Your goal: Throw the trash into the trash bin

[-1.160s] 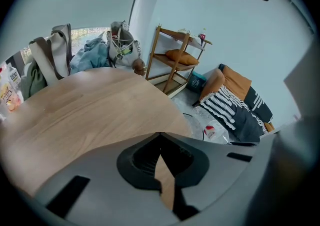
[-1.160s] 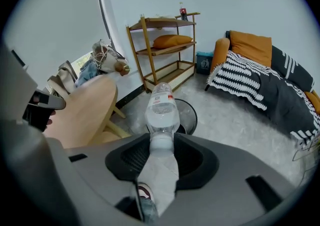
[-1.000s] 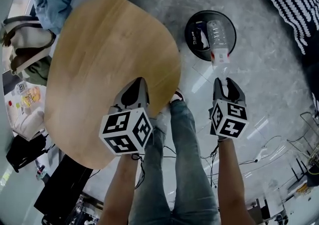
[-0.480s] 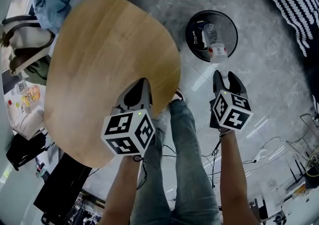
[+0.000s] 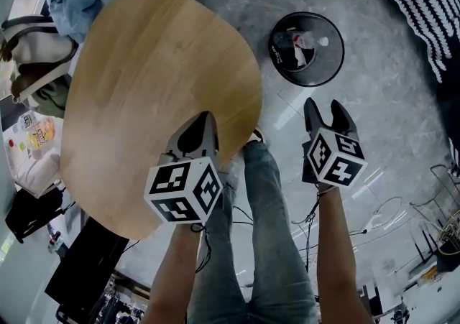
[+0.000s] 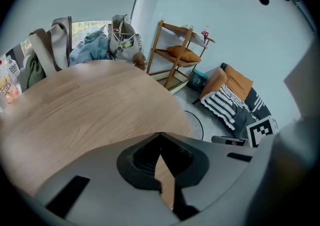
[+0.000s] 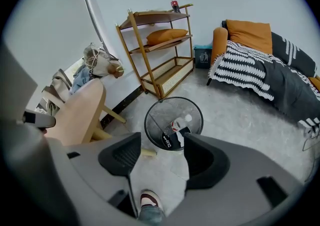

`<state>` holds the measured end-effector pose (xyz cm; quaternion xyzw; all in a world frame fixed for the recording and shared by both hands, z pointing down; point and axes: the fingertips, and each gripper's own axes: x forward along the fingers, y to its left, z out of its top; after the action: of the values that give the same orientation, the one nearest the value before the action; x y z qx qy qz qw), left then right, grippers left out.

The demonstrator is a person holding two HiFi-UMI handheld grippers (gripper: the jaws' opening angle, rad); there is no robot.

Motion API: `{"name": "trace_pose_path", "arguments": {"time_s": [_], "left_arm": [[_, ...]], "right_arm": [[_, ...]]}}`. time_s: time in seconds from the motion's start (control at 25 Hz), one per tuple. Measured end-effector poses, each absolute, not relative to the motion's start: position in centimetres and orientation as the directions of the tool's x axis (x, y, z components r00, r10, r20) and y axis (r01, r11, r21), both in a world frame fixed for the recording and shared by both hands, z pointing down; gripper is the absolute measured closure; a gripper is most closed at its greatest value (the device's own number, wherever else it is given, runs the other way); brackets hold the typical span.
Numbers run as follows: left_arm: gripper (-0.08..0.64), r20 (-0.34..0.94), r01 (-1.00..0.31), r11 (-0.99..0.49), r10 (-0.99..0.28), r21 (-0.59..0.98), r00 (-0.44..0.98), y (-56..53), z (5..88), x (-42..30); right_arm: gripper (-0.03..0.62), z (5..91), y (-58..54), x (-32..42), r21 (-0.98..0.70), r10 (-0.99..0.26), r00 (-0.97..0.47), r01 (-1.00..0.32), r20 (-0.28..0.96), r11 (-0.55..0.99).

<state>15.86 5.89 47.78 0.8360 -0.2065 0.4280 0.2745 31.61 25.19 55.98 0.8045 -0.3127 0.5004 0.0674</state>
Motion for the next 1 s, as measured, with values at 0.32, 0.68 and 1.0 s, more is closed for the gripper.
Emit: {"name": "trace_pose_path", "arguments": {"time_s": [0.32, 0.68, 1.0], "left_arm": [[0.549, 0.822, -0.587, -0.760, -0.127, 0.278, 0.555, 5.5, 47.0, 14.8], [0.549, 0.802, -0.572, -0.776, -0.151, 0.266, 0.578, 4.8, 42.5, 13.8], [0.549, 0.720, -0.533, -0.790, -0.176, 0.304, 0.671, 2.7, 33.0, 13.0]], "right_arm": [[0.322, 55.0, 24.8, 31.6, -0.205, -0.448, 0.319, -0.576, 0.835, -0.791], [0.356, 50.3, 24.4, 31.1, -0.200, -0.463, 0.361, -0.572, 0.809, -0.796], [0.583, 37.5, 25.0, 30.3, -0.225, -0.493, 0.530, -0.491, 0.690, -0.842]]}}
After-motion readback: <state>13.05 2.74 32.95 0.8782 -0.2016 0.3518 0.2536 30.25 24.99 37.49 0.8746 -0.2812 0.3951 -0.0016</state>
